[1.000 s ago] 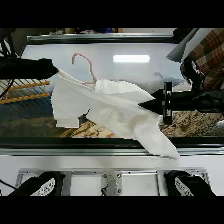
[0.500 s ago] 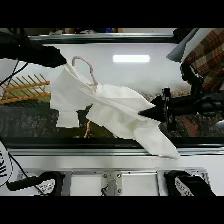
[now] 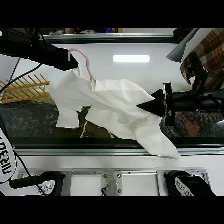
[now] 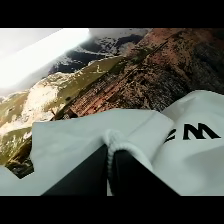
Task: Fold the clothes and pants, and hang the long-sleeved shirts on hangers.
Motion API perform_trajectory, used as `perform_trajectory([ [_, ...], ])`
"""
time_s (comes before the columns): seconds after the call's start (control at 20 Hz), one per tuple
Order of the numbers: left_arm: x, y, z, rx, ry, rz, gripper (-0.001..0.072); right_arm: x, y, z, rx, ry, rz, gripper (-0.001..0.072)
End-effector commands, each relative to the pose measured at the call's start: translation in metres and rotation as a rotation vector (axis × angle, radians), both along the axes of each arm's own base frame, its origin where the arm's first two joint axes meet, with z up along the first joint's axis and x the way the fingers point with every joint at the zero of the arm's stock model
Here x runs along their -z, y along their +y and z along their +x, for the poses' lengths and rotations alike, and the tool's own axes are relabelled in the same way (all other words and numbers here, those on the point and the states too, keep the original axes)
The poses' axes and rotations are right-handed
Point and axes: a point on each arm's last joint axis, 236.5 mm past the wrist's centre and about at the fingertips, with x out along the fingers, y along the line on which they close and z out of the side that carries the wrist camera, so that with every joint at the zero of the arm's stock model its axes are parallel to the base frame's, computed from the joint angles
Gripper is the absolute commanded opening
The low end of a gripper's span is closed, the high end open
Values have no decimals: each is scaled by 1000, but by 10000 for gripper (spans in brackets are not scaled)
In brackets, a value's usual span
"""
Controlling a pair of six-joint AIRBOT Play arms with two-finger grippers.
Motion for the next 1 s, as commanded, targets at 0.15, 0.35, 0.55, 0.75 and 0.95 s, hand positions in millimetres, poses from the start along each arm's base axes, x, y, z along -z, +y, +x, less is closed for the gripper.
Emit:
perform_trajectory([
  [0.15, 12, -9, -6, 33, 49, -27, 379, -18, 5, -4, -16, 5, 81, 25],
  [0.35, -17, 7, 15, -69, -34, -77, 645, -18, 5, -4, -15, 5, 82, 25],
  [0.55, -43, 40, 28, -191, -111, -118, 644, -18, 5, -3, -14, 4, 82, 26],
  [0.75, -54, 79, 28, -317, -169, -143, 617, -25, 2, 12, 61, -29, 93, 26],
  [0.95, -85, 115, 20, -431, -283, -165, 252, -43, -23, 40, 236, -106, 111, 26],
])
